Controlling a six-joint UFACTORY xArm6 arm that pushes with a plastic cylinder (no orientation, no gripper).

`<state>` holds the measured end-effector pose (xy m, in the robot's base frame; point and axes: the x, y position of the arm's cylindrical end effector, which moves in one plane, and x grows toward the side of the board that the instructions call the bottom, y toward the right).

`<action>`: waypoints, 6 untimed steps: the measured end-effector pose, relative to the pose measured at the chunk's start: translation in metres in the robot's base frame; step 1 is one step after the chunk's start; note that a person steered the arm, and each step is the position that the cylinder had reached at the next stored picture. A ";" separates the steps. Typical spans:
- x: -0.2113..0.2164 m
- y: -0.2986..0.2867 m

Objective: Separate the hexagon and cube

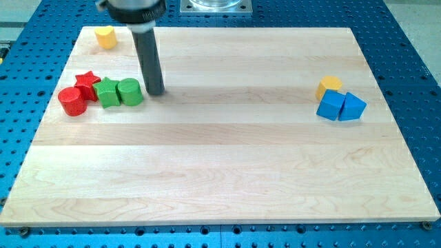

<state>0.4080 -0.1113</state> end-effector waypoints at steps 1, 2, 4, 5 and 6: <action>0.061 0.039; 0.049 0.133; -0.076 0.212; -0.087 0.320; -0.040 0.401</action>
